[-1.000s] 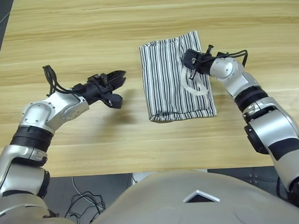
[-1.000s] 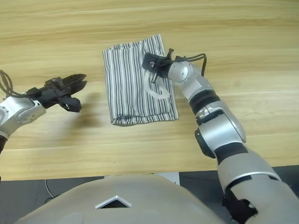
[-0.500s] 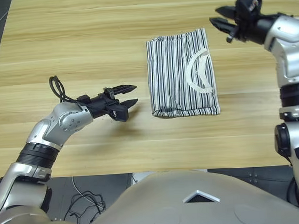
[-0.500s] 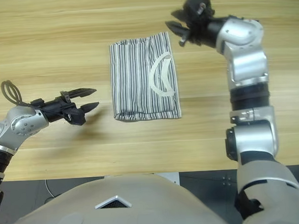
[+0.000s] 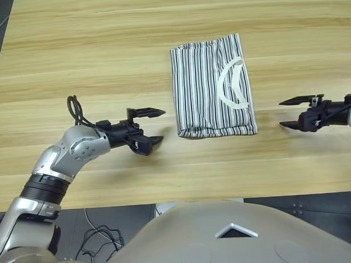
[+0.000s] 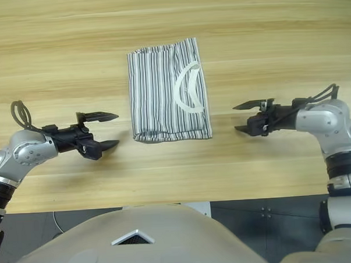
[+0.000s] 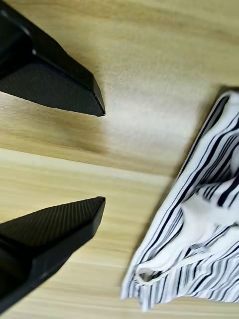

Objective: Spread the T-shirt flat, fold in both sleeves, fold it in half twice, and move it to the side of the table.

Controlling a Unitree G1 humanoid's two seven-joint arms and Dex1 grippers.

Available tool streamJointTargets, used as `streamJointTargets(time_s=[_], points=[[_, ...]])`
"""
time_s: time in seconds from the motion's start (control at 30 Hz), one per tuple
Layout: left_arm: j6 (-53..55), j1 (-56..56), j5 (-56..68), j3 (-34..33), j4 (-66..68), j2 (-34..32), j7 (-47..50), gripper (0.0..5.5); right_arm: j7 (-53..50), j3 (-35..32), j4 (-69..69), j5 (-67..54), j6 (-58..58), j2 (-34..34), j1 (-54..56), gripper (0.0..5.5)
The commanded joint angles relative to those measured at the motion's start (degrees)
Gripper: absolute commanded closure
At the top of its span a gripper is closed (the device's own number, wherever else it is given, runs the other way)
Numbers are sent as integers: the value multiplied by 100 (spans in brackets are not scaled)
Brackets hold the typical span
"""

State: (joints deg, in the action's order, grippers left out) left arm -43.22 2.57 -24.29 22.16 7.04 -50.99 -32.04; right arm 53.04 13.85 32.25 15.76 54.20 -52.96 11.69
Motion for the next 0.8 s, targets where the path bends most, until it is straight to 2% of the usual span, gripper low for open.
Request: streamJointTargets(time_s=[0.03, 0.2, 0.3, 0.63, 0.8], points=[[-82, -43, -614, 114, 62, 111, 141, 104, -922, 194, 179, 923, 774, 271, -19, 250], [-65, 95, -996, 347, 168, 439, 237, 104, -2141, 399, 188, 2048, 1113, 533, -20, 250], [-7, 312, -1064, 469, 270, 626, 201, 104, -2570, 565, 238, 2311, 1055, 632, -6, 250], [70, 903, -1250, 781, 1125, 1090, 326, 104, -2979, 1134, 149, 2416, 903, 840, 159, 250], [0, 1047, -1287, 903, 1502, 1117, 457, 104, -3042, 1332, 106, 2466, 844, 866, 278, 250]])
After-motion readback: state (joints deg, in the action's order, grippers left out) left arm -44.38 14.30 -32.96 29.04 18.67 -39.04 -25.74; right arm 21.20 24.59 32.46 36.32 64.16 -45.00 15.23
